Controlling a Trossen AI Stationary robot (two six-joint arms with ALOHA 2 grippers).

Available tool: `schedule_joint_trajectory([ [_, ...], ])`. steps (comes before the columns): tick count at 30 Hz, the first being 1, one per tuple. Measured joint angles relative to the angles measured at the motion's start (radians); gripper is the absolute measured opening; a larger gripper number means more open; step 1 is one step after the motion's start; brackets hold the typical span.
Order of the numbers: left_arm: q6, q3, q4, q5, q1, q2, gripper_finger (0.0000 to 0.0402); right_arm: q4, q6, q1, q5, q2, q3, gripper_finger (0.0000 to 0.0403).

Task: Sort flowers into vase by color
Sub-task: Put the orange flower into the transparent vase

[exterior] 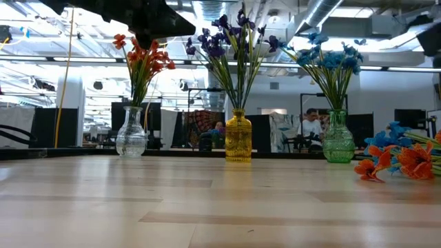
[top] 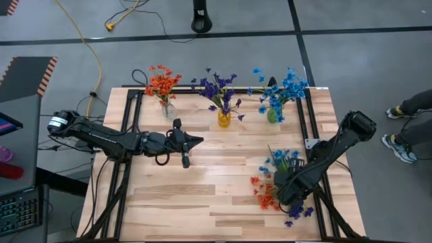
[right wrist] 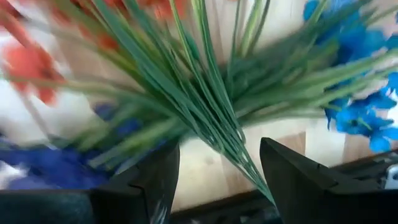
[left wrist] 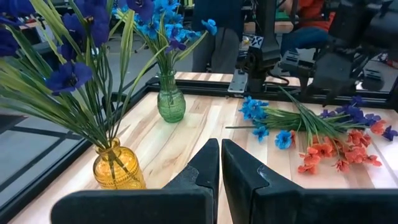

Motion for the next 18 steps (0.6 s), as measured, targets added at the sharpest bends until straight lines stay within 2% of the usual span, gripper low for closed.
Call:
schedule_joint_trajectory([
  [18,-0.001,0.000,-0.001,-0.002,0.000,0.000,0.0004,0.046,-0.115,0.003,-0.057,0.000,-0.152,0.0250],
])
